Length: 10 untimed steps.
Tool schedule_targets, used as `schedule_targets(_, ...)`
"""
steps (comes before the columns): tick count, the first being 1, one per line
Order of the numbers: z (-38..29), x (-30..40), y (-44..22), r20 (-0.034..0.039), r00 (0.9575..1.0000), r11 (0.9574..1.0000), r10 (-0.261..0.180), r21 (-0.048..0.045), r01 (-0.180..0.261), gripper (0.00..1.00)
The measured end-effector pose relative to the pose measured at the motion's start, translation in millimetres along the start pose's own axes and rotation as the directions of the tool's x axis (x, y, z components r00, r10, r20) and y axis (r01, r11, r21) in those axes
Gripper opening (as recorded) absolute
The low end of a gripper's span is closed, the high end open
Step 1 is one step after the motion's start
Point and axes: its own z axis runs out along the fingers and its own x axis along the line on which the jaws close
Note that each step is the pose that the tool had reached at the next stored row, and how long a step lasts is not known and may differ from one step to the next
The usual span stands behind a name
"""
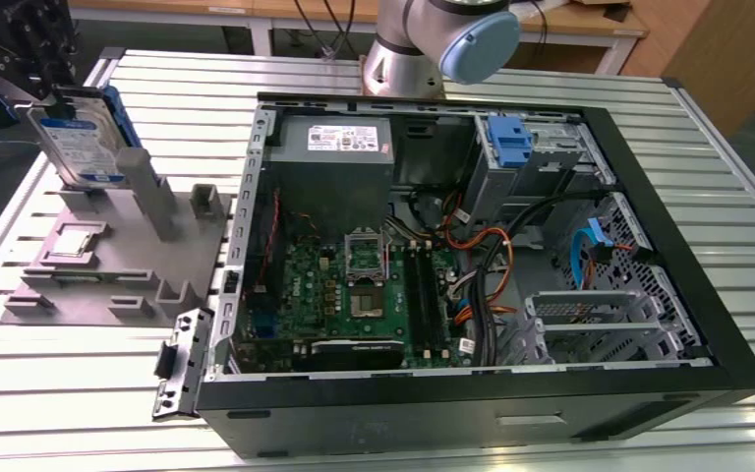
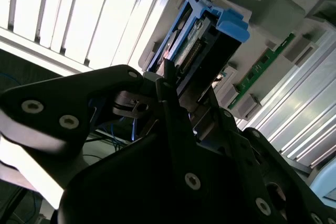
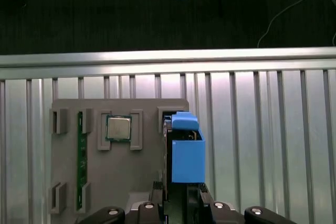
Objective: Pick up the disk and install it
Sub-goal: 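Pick up the disk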
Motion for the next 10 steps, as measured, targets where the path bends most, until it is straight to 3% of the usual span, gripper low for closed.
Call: schedule_targets(10,-0.4,0.0,0.0,-0.0001,1.0,1.0,0.0,-0.0001,0.0,0.35)
